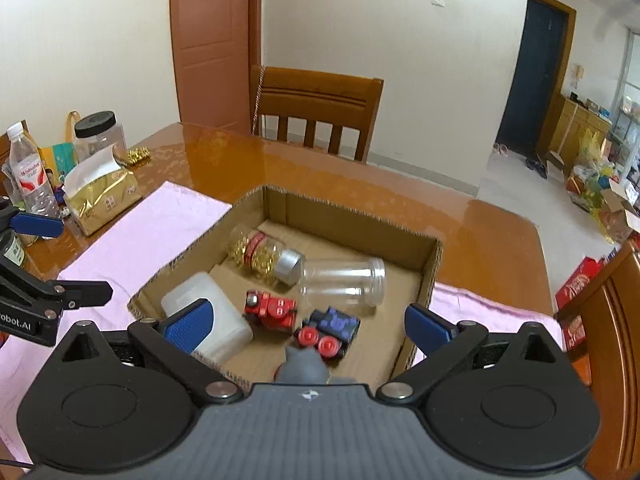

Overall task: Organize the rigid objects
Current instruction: 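Carry the train and plush toy into the box and open both tools, then grasp the black oval mirror with the left tool while the right tool grasps the clear battery case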

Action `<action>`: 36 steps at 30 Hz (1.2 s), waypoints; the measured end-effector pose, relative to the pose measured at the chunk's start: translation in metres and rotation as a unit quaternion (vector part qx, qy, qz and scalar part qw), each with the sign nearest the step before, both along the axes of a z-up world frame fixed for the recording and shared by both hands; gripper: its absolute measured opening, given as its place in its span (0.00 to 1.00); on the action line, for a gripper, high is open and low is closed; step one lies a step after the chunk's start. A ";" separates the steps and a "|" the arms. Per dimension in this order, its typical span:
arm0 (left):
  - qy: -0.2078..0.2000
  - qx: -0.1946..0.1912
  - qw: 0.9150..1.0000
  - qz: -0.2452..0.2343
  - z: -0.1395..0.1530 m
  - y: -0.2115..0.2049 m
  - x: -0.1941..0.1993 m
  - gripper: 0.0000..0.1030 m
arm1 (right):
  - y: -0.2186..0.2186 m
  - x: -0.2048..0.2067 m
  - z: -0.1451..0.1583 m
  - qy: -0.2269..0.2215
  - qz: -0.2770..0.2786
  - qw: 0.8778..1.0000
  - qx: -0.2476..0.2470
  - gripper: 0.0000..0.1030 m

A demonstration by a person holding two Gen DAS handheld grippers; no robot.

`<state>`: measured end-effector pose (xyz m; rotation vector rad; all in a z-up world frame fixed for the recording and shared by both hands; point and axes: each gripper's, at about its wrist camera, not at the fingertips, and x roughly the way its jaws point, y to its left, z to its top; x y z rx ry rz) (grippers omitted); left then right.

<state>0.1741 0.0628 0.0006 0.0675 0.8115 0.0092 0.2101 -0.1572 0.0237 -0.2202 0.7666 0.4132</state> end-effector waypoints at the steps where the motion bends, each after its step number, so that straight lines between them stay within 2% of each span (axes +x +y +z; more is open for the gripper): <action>1: 0.003 0.000 1.000 0.002 -0.002 0.001 -0.002 0.99 | -0.002 -0.004 -0.001 0.002 -0.006 1.000 0.000 1.00; 8: 0.016 0.011 1.000 0.007 -0.022 0.002 -0.019 0.99 | -0.016 -0.026 -0.027 0.033 -0.063 0.997 0.000 1.00; 16: 0.038 0.033 0.999 -0.003 -0.054 -0.005 -0.032 0.99 | -0.028 -0.056 -0.089 0.092 -0.146 0.985 -0.021 1.00; 21: 0.067 0.013 0.997 -0.024 -0.074 -0.004 -0.033 0.99 | -0.024 -0.068 -0.116 0.121 -0.178 0.976 -0.039 1.00; 27: 0.076 0.010 0.996 -0.038 -0.079 -0.007 -0.038 0.99 | -0.015 -0.069 -0.130 0.136 -0.182 0.973 -0.042 1.00; 34: 0.089 0.007 0.996 -0.023 -0.082 -0.007 -0.036 0.99 | -0.004 -0.056 -0.140 0.139 -0.160 0.977 -0.039 1.00; 36: 0.092 0.012 0.995 -0.019 -0.083 -0.008 -0.035 0.99 | -0.003 -0.054 -0.142 0.148 -0.155 0.977 -0.022 1.00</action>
